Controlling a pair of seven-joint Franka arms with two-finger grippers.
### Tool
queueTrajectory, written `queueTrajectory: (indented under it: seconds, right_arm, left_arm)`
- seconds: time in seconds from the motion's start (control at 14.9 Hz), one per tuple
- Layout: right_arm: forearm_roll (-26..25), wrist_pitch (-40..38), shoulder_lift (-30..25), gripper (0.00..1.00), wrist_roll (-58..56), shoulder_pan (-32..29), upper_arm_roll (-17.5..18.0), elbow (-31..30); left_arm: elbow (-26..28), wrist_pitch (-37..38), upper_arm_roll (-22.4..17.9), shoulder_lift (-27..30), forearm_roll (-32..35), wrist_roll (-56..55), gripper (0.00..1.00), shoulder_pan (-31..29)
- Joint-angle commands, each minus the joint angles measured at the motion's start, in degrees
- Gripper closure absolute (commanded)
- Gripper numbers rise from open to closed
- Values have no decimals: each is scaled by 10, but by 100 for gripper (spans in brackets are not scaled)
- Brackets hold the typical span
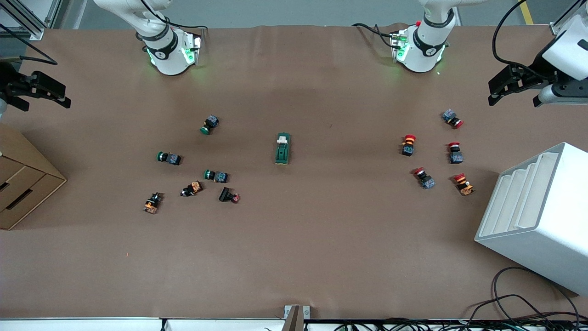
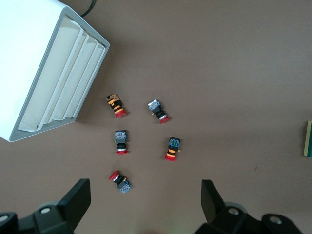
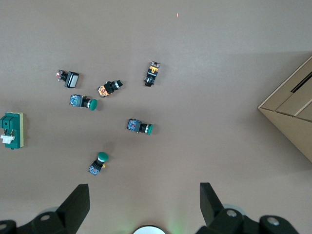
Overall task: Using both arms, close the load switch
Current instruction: 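Move the left gripper over the green load switch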
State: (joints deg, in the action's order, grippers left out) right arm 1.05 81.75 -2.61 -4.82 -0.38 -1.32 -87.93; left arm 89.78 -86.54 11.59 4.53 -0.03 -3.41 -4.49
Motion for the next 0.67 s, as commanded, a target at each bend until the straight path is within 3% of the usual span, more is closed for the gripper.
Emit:
queueTrajectory:
  seconds: [0.0, 0.33, 0.6]
  right_arm:
    - [-6, 4, -11, 0, -5, -3, 2, -8]
    - [-5, 4, -11, 0, -5, -4, 1, -8]
    - [-5, 4, -9, 0, -5, -4, 2, -5]
  left_arm:
    - [-1, 2, 3, 5, 10, 9, 0, 0]
    - [-57, 16, 8, -50, 4, 8, 0, 10]
    - [-56, 16, 52, -77, 7, -73, 0, 78]
